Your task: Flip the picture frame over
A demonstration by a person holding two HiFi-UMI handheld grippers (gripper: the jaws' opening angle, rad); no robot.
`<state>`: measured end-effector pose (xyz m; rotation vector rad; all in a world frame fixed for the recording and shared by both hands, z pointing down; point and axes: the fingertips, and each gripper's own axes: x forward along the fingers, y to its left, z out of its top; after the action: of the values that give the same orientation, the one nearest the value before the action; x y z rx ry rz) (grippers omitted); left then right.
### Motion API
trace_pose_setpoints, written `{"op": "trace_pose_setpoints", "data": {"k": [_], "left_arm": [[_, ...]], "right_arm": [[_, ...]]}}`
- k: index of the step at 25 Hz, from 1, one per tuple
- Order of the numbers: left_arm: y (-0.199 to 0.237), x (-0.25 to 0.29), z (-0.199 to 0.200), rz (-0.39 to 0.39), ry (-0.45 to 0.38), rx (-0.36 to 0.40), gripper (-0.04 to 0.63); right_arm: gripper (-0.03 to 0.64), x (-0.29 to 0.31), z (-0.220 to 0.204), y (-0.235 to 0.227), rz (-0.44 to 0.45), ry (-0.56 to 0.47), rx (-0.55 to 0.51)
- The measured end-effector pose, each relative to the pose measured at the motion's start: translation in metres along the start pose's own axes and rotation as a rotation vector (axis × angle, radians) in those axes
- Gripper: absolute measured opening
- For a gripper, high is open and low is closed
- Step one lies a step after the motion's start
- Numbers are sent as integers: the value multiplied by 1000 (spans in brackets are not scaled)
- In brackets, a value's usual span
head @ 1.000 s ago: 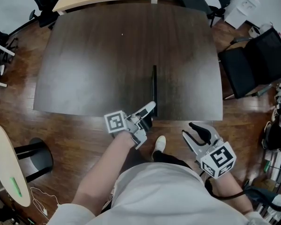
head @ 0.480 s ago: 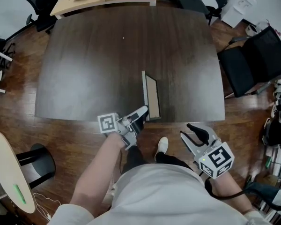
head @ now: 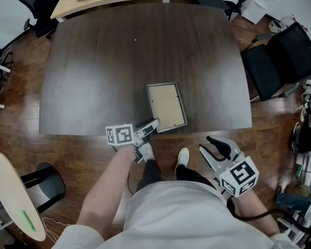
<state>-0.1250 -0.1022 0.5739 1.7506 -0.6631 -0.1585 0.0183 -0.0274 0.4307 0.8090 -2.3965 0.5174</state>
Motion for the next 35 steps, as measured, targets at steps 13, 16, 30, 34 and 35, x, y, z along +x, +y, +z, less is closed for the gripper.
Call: {"op": "trace_pose_setpoints", "data": {"k": [13, 16, 30, 34, 35], "left_arm": [[41, 3, -4, 495, 132, 323, 126], [46, 4, -3, 545, 142, 386, 138], [-4, -18, 18, 558, 14, 646, 141], [-61, -33, 7, 510, -102, 729, 141], [-77, -35, 1, 497, -134, 741, 141]], "right_arm": [[137, 5, 1, 10, -44, -5, 32], [137, 4, 5, 12, -63, -4, 32], [137, -23, -4, 0, -110, -41, -12], [136, -42, -17, -9, -50, -72, -85], [137, -49, -20, -13, -36, -80, -107]]}}
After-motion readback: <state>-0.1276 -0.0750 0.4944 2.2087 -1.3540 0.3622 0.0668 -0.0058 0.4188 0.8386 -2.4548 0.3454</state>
